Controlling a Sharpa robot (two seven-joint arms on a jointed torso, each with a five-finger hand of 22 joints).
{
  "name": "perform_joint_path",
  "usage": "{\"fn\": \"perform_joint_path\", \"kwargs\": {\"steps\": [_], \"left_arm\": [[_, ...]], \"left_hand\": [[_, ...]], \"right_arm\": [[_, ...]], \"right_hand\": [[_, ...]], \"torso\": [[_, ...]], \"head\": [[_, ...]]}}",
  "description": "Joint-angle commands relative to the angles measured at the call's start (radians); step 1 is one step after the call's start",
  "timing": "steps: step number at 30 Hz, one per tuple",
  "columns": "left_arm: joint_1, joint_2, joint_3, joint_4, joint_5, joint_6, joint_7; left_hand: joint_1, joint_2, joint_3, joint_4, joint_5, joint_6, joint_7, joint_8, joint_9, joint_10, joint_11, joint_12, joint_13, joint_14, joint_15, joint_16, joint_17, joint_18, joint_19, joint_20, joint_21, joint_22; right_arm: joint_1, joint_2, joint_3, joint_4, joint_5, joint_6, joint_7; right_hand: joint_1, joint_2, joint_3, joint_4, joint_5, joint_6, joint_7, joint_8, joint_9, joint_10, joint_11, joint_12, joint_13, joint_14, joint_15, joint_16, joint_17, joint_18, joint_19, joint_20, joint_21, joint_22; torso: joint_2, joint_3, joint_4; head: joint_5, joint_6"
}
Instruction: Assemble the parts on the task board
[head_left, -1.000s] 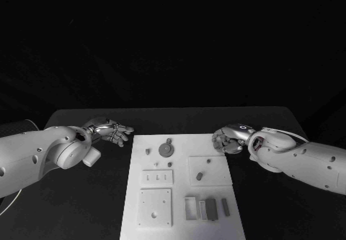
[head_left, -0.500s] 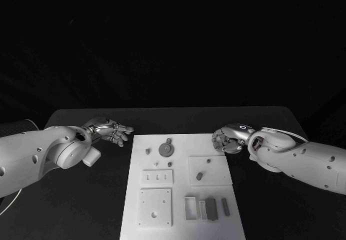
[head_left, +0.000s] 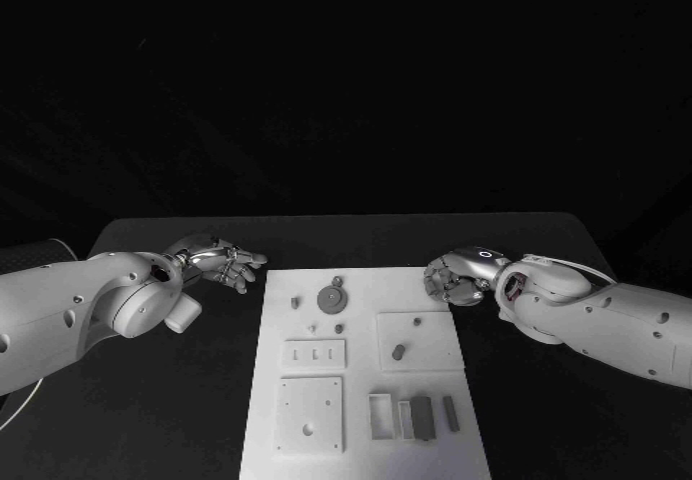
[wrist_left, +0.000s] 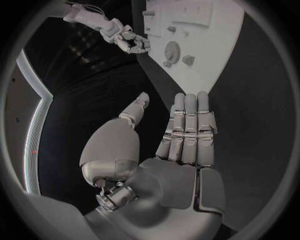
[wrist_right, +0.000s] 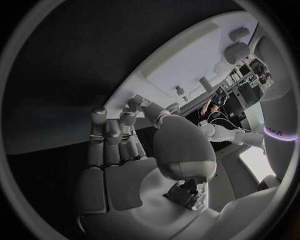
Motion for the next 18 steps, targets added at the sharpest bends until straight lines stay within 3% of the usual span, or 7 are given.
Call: {"fn": "perform_joint_path", "kwargs": {"steps": [1,18], "left_arm": [[0.002,0.0,0.001,0.002,0.006,0.014,0.01],[0.002,0.001,0.001,0.001,0.006,0.013,0.01]], "left_hand": [[0.011,-0.003,-0.001,-0.006,-0.004,-0.001,0.002,-0.006,0.001,-0.008,-0.001,0.001,0.001,-0.008,0.0,0.006,-0.002,0.013,-0.007,0.001,-0.006,0.002],[0.015,-0.004,0.0,-0.009,-0.004,-0.002,0.003,-0.006,0.001,-0.009,-0.001,0.002,0.002,-0.009,0.0,0.007,-0.003,0.013,-0.007,0.001,-0.007,0.003]], "right_arm": [[-0.002,0.001,-0.001,0.001,-0.016,0.005,0.007],[-0.002,0.001,-0.001,0.014,0.082,-0.004,-0.004]], "right_hand": [[-0.002,0.006,0.002,0.007,0.006,0.201,-0.018,0.006,0.004,-0.015,-0.022,0.005,-0.002,0.002,-0.006,-0.006,0.002,0.007,0.009,-0.001,0.005,0.016],[-0.016,0.002,0.0,0.016,0.006,0.211,-0.027,0.017,0.02,-0.003,-0.031,0.008,-0.008,0.01,-0.009,-0.005,0.003,0.007,0.016,-0.004,0.008,0.015]], "torso": [[0.0,-0.0003,0.0001],[0.0,-0.0002,0.0005]], "head": [[0.0,-0.001],[0.002,-0.002]]}}
